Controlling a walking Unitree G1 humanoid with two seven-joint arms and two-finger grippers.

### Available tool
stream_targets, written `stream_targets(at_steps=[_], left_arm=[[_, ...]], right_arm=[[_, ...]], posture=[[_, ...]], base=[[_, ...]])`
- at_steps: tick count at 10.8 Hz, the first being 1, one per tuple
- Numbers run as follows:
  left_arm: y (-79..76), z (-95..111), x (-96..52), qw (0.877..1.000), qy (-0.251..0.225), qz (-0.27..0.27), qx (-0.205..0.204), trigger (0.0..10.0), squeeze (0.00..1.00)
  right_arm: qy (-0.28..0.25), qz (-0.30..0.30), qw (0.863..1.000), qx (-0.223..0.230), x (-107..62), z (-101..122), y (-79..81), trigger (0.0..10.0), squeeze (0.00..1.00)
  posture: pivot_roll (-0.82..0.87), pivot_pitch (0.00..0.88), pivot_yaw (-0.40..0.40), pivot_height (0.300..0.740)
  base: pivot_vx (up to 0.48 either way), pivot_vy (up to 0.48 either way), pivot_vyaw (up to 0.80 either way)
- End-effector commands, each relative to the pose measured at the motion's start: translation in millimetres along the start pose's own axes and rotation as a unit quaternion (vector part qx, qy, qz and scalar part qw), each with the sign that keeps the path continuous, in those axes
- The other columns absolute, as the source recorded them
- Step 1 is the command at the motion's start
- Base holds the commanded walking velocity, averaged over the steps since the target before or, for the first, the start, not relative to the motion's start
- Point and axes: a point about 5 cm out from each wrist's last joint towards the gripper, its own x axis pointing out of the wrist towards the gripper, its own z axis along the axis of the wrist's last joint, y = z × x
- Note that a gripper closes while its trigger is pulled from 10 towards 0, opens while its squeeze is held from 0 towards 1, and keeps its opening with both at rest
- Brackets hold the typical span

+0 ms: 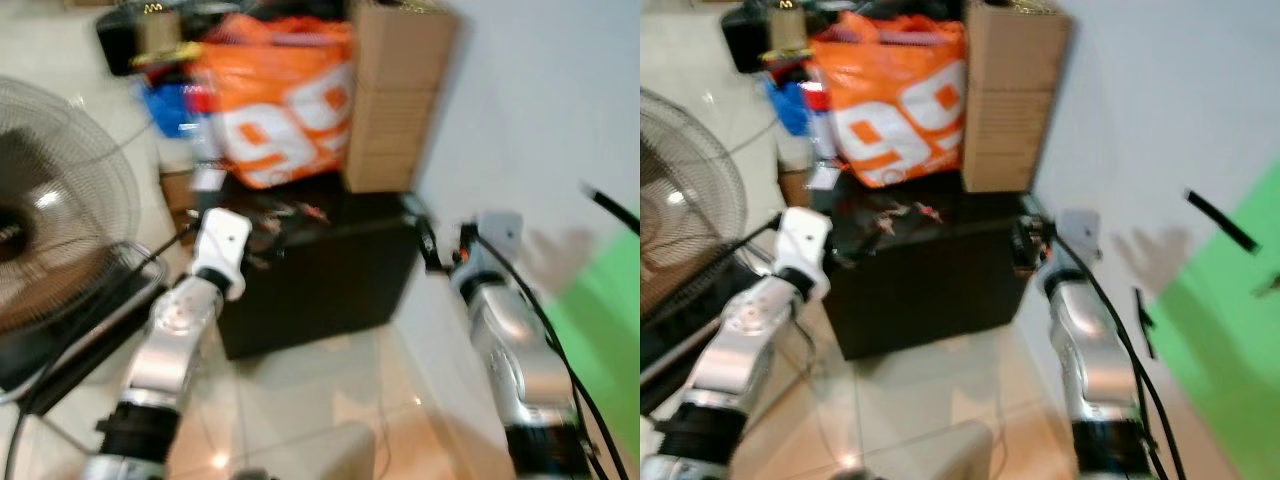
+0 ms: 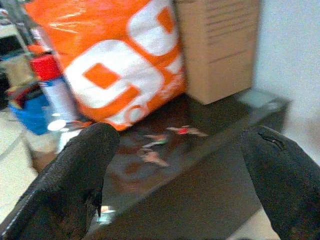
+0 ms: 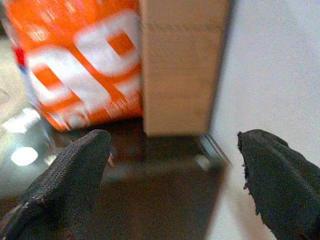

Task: Hang keys on a hook

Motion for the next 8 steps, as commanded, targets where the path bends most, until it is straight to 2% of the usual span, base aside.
stream_targets(at_steps=[1, 4, 8], left_arm=[[-2.9, 8.5, 4.1, 1.000, -0.014, -0.007, -0.003, 10.0, 0.00], [-1.0, 11.0, 6.2, 1.000, -0.016, -0.007, -0.013, 10.0, 0.00], [-2.6, 7.8, 4.6, 1.000, -0.013, -0.012, -0.019, 10.0, 0.00]], right_arm=[[0.001, -0.024, 1.000, -0.006, -1.4, 0.8, -12.7, 10.0, 1.00], [-0.007, -0.015, 1.000, -0.016, 0.5, 8.0, -16.5, 10.0, 1.00], [0.015, -0.015, 1.000, -0.006, -4.7, -5.2, -11.9, 10.0, 1.00]], posture=[[-0.04, 0.000, 0.003, 0.740], [-0.04, 0.000, 0.004, 0.740], [-0.04, 0.000, 0.001, 0.740]], base=[[0.326, 0.000, 0.00], [0.322, 0.000, 0.00], [0.326, 0.000, 0.00]])
